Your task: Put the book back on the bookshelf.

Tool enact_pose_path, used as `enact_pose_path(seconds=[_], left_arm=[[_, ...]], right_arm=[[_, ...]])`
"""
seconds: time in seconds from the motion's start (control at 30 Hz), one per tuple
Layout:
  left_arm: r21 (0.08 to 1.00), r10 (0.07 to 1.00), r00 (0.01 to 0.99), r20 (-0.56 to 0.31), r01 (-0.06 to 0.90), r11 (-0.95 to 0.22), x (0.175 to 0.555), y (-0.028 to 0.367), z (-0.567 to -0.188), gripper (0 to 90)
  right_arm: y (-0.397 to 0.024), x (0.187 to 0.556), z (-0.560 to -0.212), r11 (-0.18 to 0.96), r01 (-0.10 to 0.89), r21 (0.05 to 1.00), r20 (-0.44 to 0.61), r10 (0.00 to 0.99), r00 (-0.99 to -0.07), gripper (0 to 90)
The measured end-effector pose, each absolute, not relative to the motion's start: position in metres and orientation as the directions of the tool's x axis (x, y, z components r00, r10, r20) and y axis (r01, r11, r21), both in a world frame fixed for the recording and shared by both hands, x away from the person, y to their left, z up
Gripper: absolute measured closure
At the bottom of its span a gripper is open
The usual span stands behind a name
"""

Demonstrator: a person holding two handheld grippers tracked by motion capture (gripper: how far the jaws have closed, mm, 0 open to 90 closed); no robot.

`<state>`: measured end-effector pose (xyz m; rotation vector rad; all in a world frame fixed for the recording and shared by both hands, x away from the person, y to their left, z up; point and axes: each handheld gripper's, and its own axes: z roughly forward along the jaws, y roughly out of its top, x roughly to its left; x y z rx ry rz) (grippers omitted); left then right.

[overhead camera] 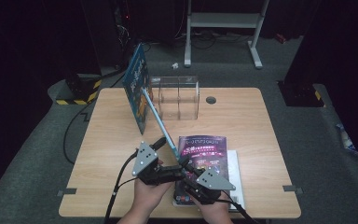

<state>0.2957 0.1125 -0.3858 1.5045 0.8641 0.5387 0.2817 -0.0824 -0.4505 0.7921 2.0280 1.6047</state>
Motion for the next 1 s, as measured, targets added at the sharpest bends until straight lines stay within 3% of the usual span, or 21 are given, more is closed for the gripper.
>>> enact_pose_path(seconds=[0.27, 0.53, 1.0], left_arm=[[0.976, 0.781, 0.606, -0.152, 0.216, 0.022, 0.298, 0.124, -0.390, 13.9], [0.976, 0.783, 0.603, -0.149, 0.219, 0.018, 0.300, 0.128, -0.393, 15.3], [0.981, 0.802, 0.591, -0.083, 0.192, -0.040, 0.295, 0.141, -0.400, 23.8]], right_arm=[[-0.069, 0.282, -0.455, 0.162, 0.225, 0.961, 0.062, 0.666, -0.744, 64.1], [-0.059, 0.282, -0.460, 0.182, 0.237, 0.954, 0.064, 0.651, -0.756, 62.5], [-0.044, 0.287, -0.466, 0.176, 0.296, 0.939, 0.122, 0.635, -0.763, 58.9]])
